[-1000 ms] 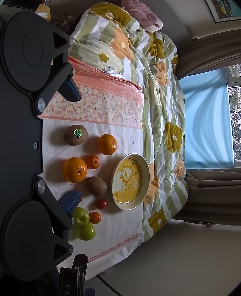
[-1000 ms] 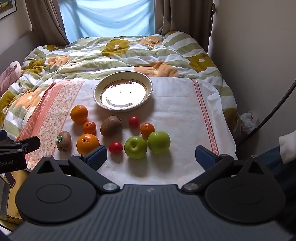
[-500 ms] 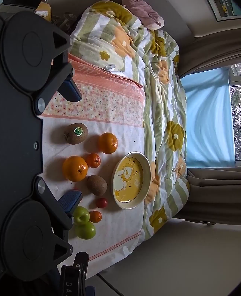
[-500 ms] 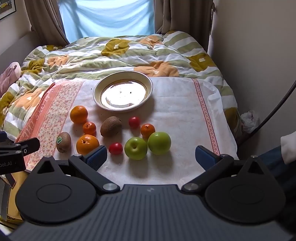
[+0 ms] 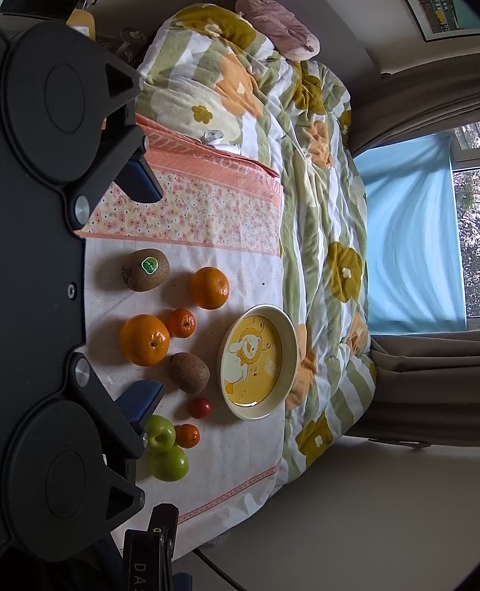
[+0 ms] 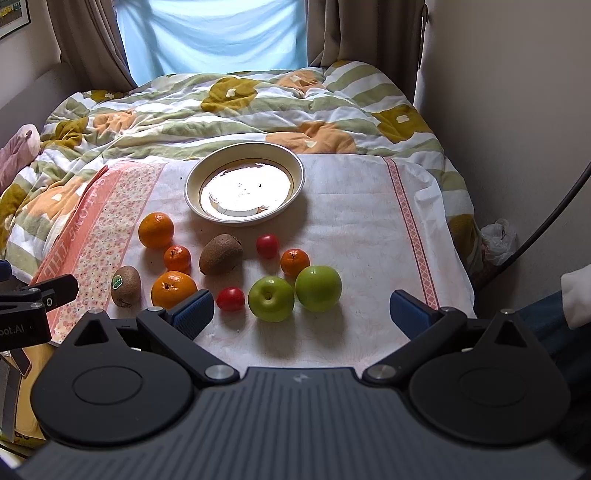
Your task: Organize fruits
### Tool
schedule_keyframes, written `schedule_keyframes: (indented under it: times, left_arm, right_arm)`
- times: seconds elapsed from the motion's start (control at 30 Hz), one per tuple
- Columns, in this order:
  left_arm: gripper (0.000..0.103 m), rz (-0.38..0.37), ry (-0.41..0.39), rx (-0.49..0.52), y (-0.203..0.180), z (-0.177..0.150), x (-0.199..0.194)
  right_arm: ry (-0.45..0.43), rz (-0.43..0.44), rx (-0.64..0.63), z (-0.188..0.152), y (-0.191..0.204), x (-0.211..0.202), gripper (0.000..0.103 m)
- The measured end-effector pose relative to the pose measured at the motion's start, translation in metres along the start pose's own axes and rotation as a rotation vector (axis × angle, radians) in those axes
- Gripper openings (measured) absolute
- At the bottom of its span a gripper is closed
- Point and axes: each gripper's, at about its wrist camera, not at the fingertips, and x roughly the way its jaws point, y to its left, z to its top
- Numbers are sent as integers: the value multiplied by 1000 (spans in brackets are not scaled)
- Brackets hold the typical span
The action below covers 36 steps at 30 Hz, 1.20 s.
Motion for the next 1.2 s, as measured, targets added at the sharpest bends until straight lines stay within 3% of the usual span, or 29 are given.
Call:
schedule_keyframes:
  times: [1.2]
  left_arm:
    - [103, 2, -21, -1, 1, -1, -7]
  right_arm:
    - [-5, 8, -2, 0, 4, -1, 103]
